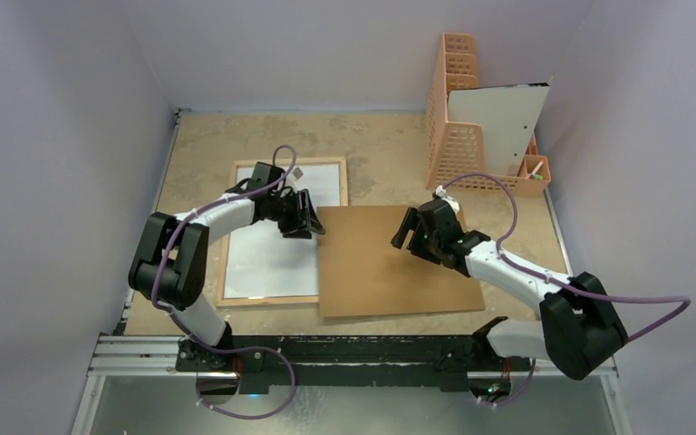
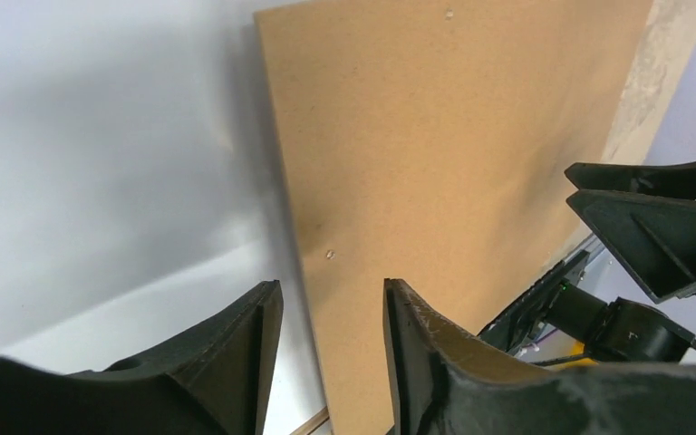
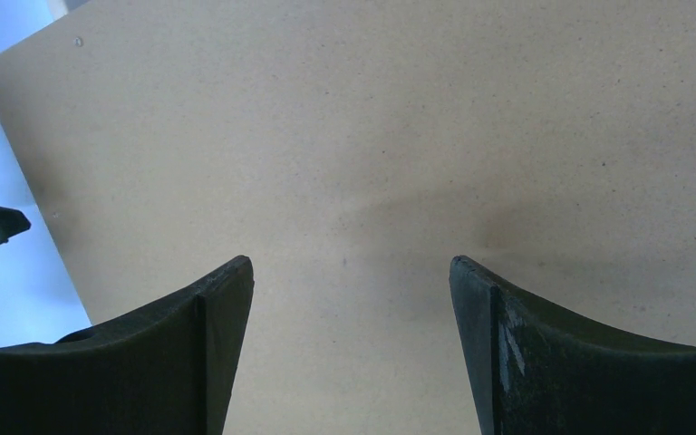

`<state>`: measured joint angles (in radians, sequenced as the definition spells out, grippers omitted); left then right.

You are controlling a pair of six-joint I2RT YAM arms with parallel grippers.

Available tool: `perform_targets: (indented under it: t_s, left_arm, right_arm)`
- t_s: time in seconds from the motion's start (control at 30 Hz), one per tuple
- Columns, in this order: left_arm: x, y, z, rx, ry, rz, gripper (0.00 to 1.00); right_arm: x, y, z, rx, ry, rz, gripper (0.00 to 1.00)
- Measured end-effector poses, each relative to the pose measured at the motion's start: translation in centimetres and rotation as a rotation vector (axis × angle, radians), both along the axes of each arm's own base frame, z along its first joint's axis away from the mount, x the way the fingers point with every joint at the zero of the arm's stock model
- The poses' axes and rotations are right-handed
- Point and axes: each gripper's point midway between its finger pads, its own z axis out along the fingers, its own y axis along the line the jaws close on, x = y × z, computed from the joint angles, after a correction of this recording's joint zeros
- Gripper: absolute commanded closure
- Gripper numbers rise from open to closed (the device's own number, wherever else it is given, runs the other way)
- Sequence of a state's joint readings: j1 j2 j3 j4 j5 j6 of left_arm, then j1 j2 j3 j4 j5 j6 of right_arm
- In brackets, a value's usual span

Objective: Put the photo into the frame
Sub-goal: Move the photo frame item to the center of the board, then turn over the photo frame item at the center of the board.

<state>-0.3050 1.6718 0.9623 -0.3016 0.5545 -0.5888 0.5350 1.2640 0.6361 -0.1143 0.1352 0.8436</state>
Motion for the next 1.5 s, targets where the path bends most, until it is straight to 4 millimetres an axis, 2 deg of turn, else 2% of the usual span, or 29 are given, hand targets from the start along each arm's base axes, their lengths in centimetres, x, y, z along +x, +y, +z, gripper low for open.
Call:
perform_targets:
  t_s: [0.17,0.4,0.57,0.77,1.13,1.2,1.33,1.5]
  left_arm:
    - [-1.0,0.8,-1.2,0.037,0.028,0.009,0.41]
    - [-4.2,1.2,-1.8,0.01,0.077,-0.002,0.39]
    - [-4.8,0.1,-1.5,-0.044,0.088,-0.009,0.41]
    - [-5.3,-2.1,-0.7,-0.095,0.081,-0.042,0.46]
    - [-6.7,-2.8,-1.8,-0.142,0.148,-0.03,0.47]
    - [-7.0,-2.8,-1.9,-0.15,0.159,-0.028,0.49]
    - [-7.2,-3.2,-1.8,-0.188,0.17,-0.02,0.63]
    - [-7.3,-3.1,-2.0,-0.199,0.189,0.008,0.89]
  right_arm:
    - [-0.2,-0.2,-0.8,-0.007,0.006,-0.002,0.19]
    - [-0.5,-0.3,-1.4,-0.005,0.005,-0.003,0.19]
    - [-0.3,-0.1,-1.8,0.002,0.005,0.0,0.19]
    - [0.2,0.5,-1.8,0.037,-0.013,0.007,0.2]
    - [0.9,1.6,-1.8,0.089,-0.046,0.028,0.2]
    - [1.0,1.8,-1.8,0.099,-0.05,0.032,0.2]
    - [1.1,2.0,-1.8,0.11,-0.059,0.035,0.2]
    - [1.3,1.9,-1.7,0.114,-0.068,0.03,0.2]
